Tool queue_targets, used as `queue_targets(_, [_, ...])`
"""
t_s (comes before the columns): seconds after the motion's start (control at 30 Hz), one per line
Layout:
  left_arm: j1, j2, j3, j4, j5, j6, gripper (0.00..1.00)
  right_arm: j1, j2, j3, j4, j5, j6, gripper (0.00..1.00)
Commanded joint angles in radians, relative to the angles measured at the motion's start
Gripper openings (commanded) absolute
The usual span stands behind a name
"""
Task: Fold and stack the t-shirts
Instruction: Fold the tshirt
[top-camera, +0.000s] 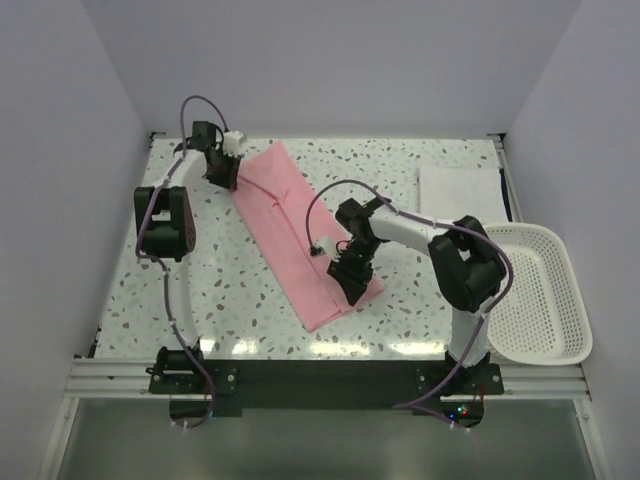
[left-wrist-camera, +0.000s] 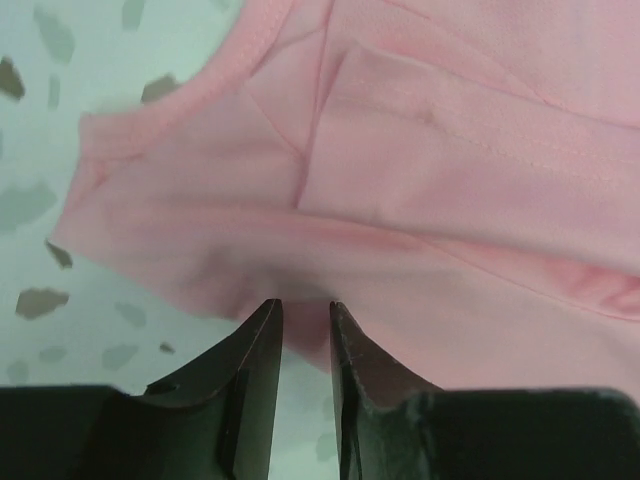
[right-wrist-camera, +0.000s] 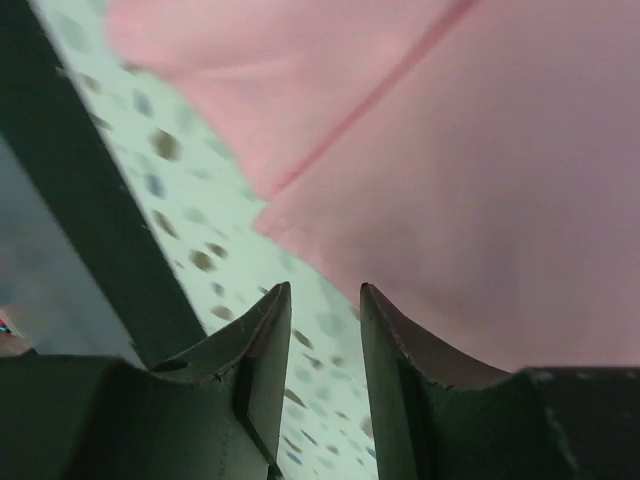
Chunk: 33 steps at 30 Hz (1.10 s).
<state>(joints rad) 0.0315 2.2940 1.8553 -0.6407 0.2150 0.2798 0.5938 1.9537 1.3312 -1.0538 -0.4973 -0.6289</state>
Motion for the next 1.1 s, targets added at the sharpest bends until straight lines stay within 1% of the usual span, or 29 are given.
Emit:
queue_targets(0.0, [-0.022,0.029,0.177,0.001,0.124,-0.051,0.31,0.04,-0.13,0.067,0.089,-0.297,0.175,0.4])
queue_targets(0.07, [-0.021,-0.014,0.177,0.03,0.164,-0.073,0.34,0.034,-0.125,0.12,0.072,-0.307,0.178,0.4])
queue_targets(0.1, [-0.021,-0.066,0.141,0.05,0.175,-0.074,0.36,0.021,-0.11,0.161,0.057,-0.302,0.172,0.4])
queue_targets(0.17, [-0.022,-0.144,0.082,0.062,0.205,-0.083,0.36,0.0,-0.084,0.192,0.051,-0.235,0.152,0.4])
queue_targets(0.23, [-0.022,-0.194,-0.019,0.055,0.234,-0.082,0.36,-0.017,-0.032,0.23,0.061,-0.152,0.144,0.38])
queue_targets(0.27, [-0.04,-0.24,-0.057,0.052,0.253,-0.082,0.36,-0.037,-0.009,0.258,0.072,-0.124,0.153,0.37])
queue_targets(0.3, [-0.066,-0.261,-0.143,0.046,0.264,-0.079,0.36,-0.046,0.031,0.273,0.075,-0.103,0.15,0.36])
queue_targets(0.37, [-0.094,-0.318,-0.232,0.056,0.27,-0.076,0.36,-0.066,0.069,0.315,0.084,-0.038,0.143,0.35])
queue_targets(0.4, [-0.125,-0.333,-0.316,0.062,0.274,-0.077,0.36,-0.071,0.085,0.328,0.09,-0.024,0.138,0.35])
queue_targets(0.47, [-0.154,-0.37,-0.396,0.087,0.271,-0.083,0.36,-0.083,0.131,0.359,0.1,0.018,0.127,0.34])
queue_targets(0.5, [-0.177,-0.375,-0.46,0.11,0.264,-0.093,0.36,-0.088,0.143,0.365,0.103,0.028,0.123,0.34])
queue_targets(0.6, [-0.188,-0.358,-0.528,0.128,0.261,-0.122,0.36,-0.086,0.166,0.355,0.092,0.028,0.097,0.33])
queue_targets(0.63, [-0.188,-0.351,-0.533,0.127,0.248,-0.12,0.36,-0.088,0.163,0.341,0.092,0.02,0.098,0.33])
queue_targets(0.73, [-0.186,-0.308,-0.516,0.128,0.196,-0.096,0.35,-0.069,0.148,0.232,0.118,-0.05,0.13,0.33])
queue_targets(0.77, [-0.186,-0.28,-0.504,0.122,0.186,-0.087,0.35,-0.06,0.136,0.165,0.13,-0.059,0.141,0.33])
queue_targets(0.83, [-0.186,-0.243,-0.444,0.093,0.143,-0.064,0.35,-0.019,0.123,0.099,0.181,-0.104,0.191,0.32])
queue_targets(0.87, [-0.185,-0.208,-0.395,0.066,0.13,-0.05,0.35,-0.005,0.113,0.039,0.198,-0.128,0.211,0.32])
queue_targets(0.9, [-0.185,-0.19,-0.366,0.049,0.118,-0.019,0.35,0.012,0.108,0.017,0.234,-0.174,0.233,0.33])
queue_targets(0.97, [-0.185,-0.157,-0.296,0.0,0.107,0.016,0.35,0.057,0.096,-0.016,0.273,-0.216,0.293,0.33])
queue_targets(1.03, [-0.185,-0.162,-0.262,-0.036,0.147,0.054,0.35,0.069,0.096,-0.001,0.276,-0.262,0.337,0.35])
queue_targets(1.07, [-0.186,-0.172,-0.254,-0.066,0.168,0.067,0.35,0.067,0.099,0.044,0.267,-0.264,0.34,0.36])
